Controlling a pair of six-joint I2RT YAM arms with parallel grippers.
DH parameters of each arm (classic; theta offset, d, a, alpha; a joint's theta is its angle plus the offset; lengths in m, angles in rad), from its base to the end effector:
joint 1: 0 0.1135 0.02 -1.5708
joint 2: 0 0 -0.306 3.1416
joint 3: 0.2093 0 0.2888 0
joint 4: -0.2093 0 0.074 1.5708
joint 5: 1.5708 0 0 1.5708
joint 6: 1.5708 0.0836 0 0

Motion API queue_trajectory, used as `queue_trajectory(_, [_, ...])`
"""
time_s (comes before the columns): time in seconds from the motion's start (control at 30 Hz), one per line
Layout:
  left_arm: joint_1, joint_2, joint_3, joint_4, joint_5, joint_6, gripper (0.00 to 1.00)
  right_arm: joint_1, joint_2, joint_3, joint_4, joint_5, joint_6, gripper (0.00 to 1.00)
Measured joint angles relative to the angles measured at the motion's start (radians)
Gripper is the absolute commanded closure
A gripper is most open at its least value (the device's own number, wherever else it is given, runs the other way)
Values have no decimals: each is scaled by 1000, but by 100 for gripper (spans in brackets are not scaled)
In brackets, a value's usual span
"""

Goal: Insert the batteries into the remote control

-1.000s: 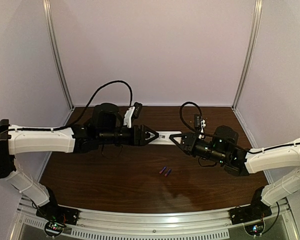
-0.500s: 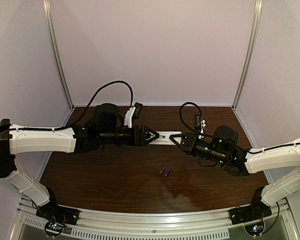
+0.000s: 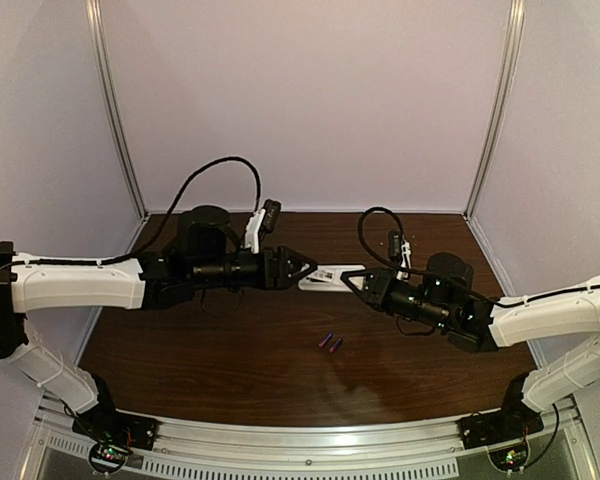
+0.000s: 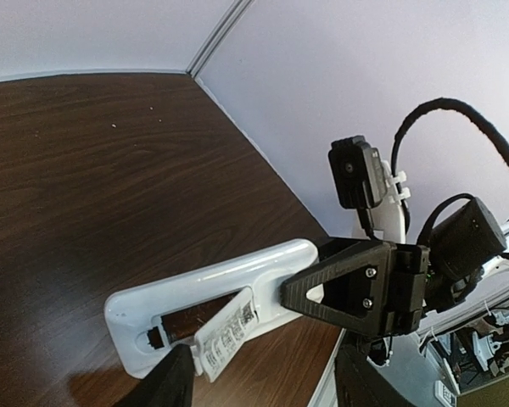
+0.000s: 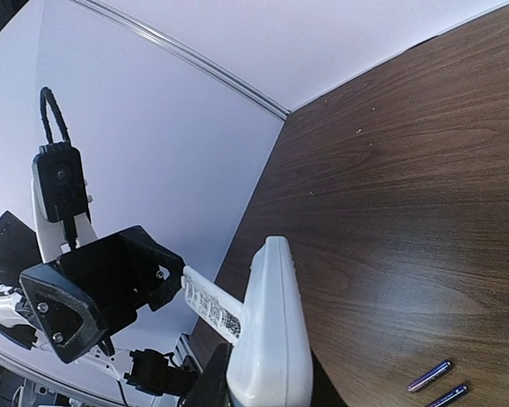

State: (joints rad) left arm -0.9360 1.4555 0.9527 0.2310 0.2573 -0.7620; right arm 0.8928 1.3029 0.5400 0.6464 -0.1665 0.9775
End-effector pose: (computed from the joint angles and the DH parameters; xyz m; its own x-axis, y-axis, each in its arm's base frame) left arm 0.2262 -0.3431 0.2923 -0.7531 -0.1033 -0.6497 0.5586 0.4213 -0.7144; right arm 0.2025 0.2735 0.2386 -0.7632 0.3560 -0.5393 -0.4267 0.3492 0.8343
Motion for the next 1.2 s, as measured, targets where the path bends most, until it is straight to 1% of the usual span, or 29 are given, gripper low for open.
queue_trajectory(0.2, [27,-5,-50,11,-13,-28,40,-3,39,0,11,11,-4,100])
queue_trajectory(0.33, [77,-5,-103,2,-27,-42,39,-16,98,0,32,11,-8,100])
queue_trajectory(0.47, [118,-9,-130,-2,-48,-35,35,-28,182,33,42,10,-29,100])
queue_trajectory(0.6, [154,-26,-153,-24,-56,0,30,-45,262,91,57,-2,-55,100])
queue_trajectory(0.73, [168,-28,-154,-92,-61,93,28,-89,285,104,62,-43,-74,100])
queue_trajectory(0.87, [159,-30,-154,-162,-56,200,30,-141,237,83,37,-85,-102,100])
queue_trajectory(0.97, [132,-23,-136,-231,-69,271,36,-179,155,53,-2,-115,-128,100])
queue_trajectory(1.07, [78,34,-68,-300,-90,330,42,-216,64,15,-41,-141,-150,100])
queue_trajectory(1.2, [18,135,16,-339,-101,379,50,-272,-47,-42,-94,-184,-169,100])
